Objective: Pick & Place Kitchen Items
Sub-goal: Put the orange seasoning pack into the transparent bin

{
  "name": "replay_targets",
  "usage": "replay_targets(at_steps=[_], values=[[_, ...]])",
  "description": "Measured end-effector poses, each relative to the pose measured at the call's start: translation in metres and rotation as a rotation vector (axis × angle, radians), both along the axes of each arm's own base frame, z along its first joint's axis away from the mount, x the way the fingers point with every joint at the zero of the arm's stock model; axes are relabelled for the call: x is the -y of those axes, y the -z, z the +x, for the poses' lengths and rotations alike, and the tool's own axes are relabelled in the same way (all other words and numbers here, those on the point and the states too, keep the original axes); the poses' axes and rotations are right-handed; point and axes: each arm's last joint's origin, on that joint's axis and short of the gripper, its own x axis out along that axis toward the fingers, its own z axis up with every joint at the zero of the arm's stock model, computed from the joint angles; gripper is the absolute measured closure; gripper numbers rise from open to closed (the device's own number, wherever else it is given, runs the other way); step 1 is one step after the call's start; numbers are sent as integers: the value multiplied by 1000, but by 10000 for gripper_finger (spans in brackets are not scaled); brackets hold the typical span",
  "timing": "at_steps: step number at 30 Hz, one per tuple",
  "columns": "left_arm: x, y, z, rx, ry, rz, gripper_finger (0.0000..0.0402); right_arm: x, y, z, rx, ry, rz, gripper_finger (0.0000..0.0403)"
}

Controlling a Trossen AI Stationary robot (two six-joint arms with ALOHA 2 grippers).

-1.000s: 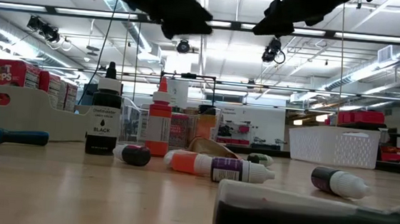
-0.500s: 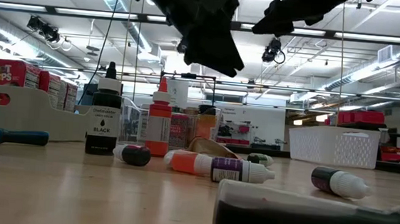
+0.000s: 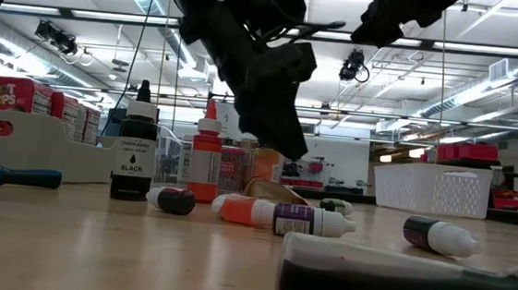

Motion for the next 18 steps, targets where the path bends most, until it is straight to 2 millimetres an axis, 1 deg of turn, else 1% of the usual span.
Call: replay_targets(at_steps=[3,5,12,14,16,18], values=[[-1,8,4,-6,42,52,233,0,2,1,-13,0,-1,203],[-3,12,0,-51,58,84,221,0,4,2,-24,0,-3,203],[-11,12,0,-57,58,96,160,0,3,2,-14,0,-2,203],[-14,21,4,-63,62,81,148,0,3,3,-15,1,-1,203],[-15,33,0,-126,69,56,142,0,3,3,-14,3,2,203],[-17,41,6,-107,80,52,140,0,3,3,-11,3,2,203]])
